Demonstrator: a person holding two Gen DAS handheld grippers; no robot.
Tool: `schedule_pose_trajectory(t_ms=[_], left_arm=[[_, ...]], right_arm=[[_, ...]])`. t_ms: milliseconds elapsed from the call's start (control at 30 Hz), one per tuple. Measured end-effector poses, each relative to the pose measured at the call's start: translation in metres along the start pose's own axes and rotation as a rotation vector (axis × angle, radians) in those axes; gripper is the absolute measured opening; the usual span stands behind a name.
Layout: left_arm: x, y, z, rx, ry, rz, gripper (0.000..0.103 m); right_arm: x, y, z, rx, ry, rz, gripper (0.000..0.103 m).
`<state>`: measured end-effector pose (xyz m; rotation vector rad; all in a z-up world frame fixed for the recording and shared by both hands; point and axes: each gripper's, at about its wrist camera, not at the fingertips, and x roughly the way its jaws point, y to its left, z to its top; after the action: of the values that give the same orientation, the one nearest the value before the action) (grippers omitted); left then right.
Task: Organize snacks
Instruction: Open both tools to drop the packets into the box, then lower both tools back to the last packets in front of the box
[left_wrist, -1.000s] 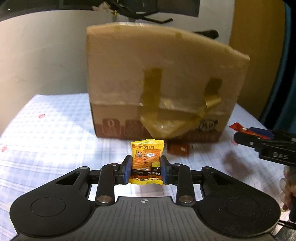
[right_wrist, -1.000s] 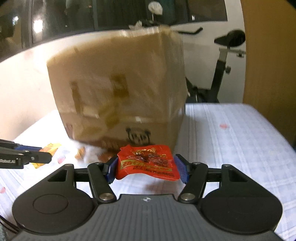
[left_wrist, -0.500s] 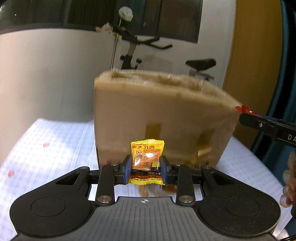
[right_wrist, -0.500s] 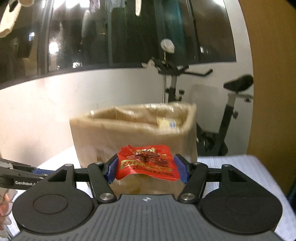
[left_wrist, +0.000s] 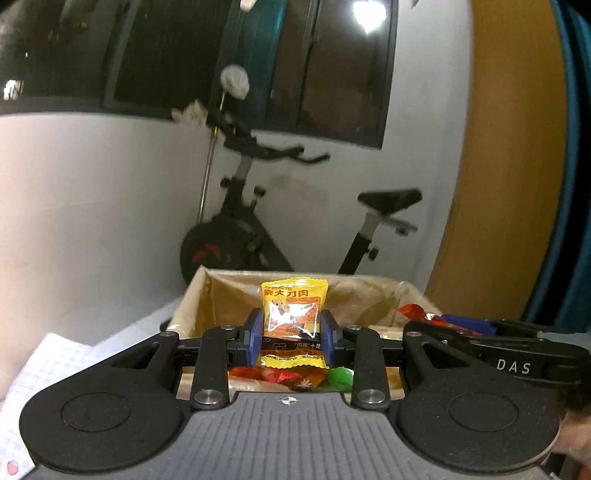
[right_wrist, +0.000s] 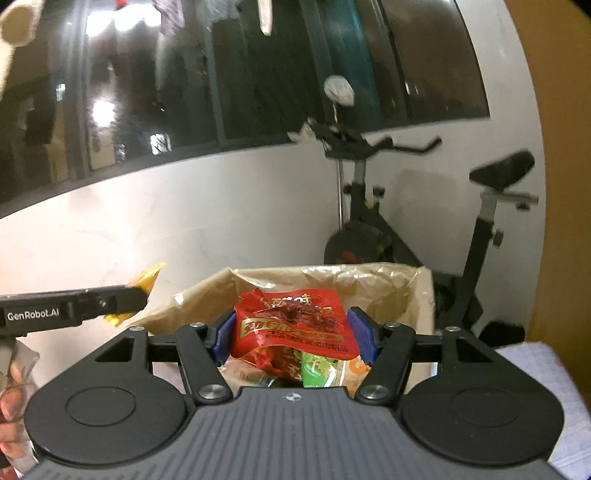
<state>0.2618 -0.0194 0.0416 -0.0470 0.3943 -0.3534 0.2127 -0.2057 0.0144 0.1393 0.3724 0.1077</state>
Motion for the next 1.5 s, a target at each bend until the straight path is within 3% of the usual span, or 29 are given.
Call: schedule_pose_trajectory(t_ms=[200, 300, 333, 400, 433, 633, 833, 933, 1067, 1200, 1500], left_arm=[[0.04, 0.006, -0.006, 0.023, 0.06, 0.026, 0.034], [0.047, 0.012, -0.008, 0.046, 0.087, -0.007, 0.036], [0.048, 0.013, -0.01, 0.054, 0.095, -0.014, 0.04], [0.046, 0.015, -0.014, 0.067, 0.09, -0.002, 0.064], [0.044, 0.016, -0.015, 0.07, 0.08, 0.004, 0.065], [0.02, 0.025, -0.019, 0.067, 0.05, 0.026, 0.065], [-0.022, 0.035, -0.028, 0.044, 0.024, 0.023, 0.065], [-0.036, 0.04, -0.037, 0.029, 0.027, 0.019, 0.065], [-0.041, 0.045, -0.055, 0.013, 0.064, 0.027, 0.065], [-0.037, 0.051, -0.077, -0.026, 0.122, 0.046, 0.063], [-0.012, 0.055, -0.126, -0.087, 0.249, 0.047, 0.059]], right_arm=[[0.037, -0.002, -0.005, -0.002, 0.093, -0.028, 0.065], [0.046, -0.004, -0.011, -0.002, 0.124, -0.042, 0.068], [0.047, -0.004, -0.013, -0.005, 0.132, -0.042, 0.071], [0.049, -0.004, -0.015, -0.01, 0.138, -0.043, 0.073], [0.048, -0.004, -0.016, -0.014, 0.137, -0.041, 0.074], [0.024, 0.005, -0.019, -0.075, 0.064, -0.064, 0.078], [-0.02, 0.012, -0.034, -0.12, -0.062, -0.089, 0.078], [-0.039, 0.01, -0.048, -0.086, -0.081, -0.115, 0.078], [-0.054, -0.002, -0.067, 0.006, -0.073, -0.137, 0.077], [-0.06, -0.01, -0.086, 0.053, -0.019, -0.149, 0.069], [-0.041, -0.017, -0.133, 0.046, 0.133, -0.143, 0.065]])
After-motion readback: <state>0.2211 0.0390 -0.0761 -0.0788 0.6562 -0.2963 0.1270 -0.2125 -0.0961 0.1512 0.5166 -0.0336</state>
